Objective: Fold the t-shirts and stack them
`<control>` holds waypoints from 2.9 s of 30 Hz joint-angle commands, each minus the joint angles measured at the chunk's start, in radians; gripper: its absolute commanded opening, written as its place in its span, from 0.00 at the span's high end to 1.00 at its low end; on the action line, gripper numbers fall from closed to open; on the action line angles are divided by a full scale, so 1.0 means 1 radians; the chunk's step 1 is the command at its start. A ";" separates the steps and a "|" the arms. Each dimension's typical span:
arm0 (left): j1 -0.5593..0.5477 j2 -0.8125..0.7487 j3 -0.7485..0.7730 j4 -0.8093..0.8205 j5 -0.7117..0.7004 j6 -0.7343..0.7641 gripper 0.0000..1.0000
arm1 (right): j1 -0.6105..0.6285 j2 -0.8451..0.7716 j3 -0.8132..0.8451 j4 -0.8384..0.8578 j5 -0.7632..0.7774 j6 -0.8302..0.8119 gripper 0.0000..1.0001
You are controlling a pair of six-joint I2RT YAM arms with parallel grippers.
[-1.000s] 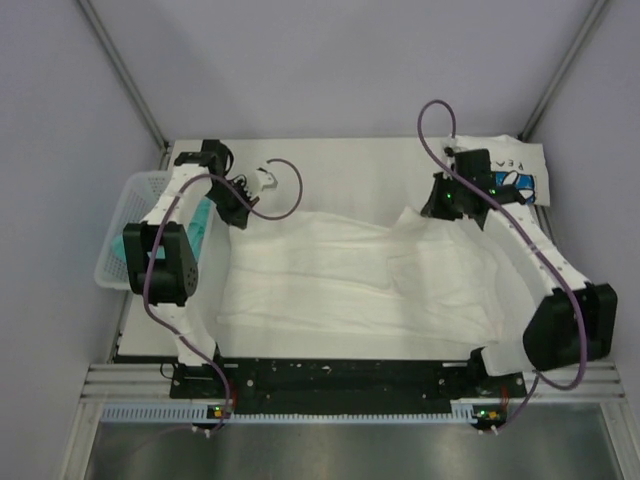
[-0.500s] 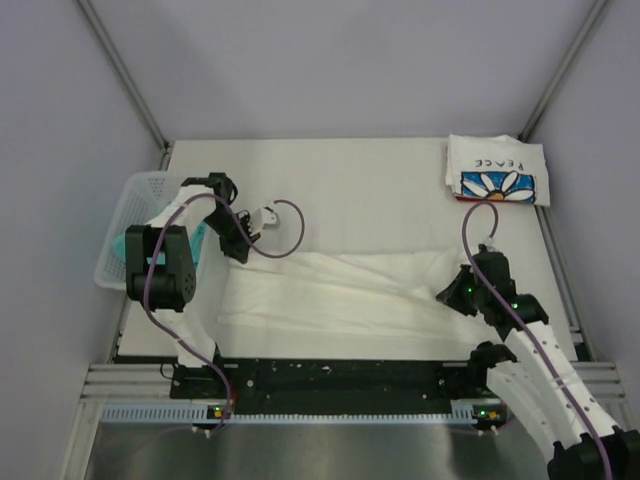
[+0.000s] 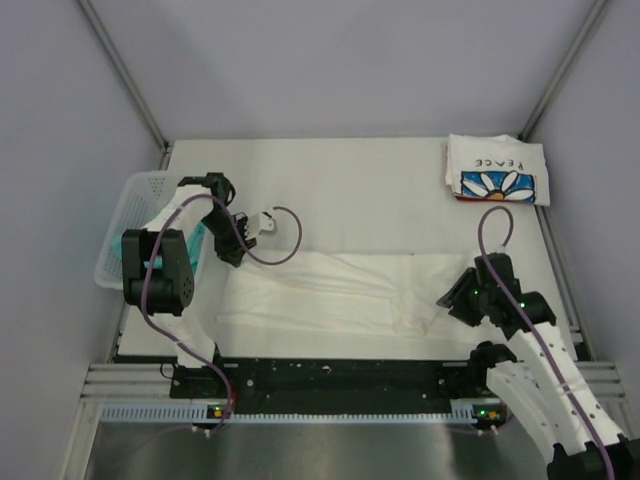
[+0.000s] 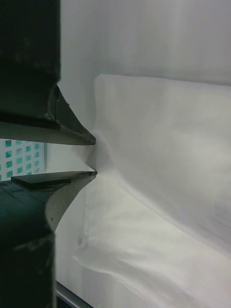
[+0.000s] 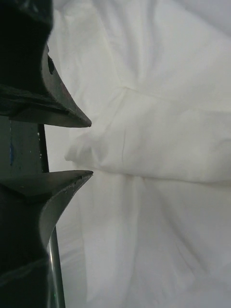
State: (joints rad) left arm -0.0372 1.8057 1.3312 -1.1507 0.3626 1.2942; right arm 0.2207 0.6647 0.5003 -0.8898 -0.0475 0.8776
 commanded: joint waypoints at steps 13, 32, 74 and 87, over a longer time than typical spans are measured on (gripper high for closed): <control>0.008 -0.095 0.080 -0.226 0.137 0.049 0.62 | 0.411 0.674 0.549 0.166 0.330 -0.261 0.61; -0.010 -0.048 -0.259 0.167 -0.070 -0.055 0.52 | 0.542 1.006 0.563 0.040 0.362 -0.108 0.62; -0.006 -0.063 -0.221 0.118 -0.054 -0.062 0.92 | 0.448 0.601 0.346 0.115 0.222 -0.015 0.72; -0.006 -0.065 -0.219 0.108 -0.057 -0.058 0.93 | 0.523 0.840 0.440 0.058 0.310 0.003 0.70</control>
State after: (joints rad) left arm -0.0475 1.7435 1.0904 -1.0145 0.3141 1.2282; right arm 0.7330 1.5005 0.8925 -0.7986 0.1913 0.8650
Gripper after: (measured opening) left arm 0.077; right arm 0.342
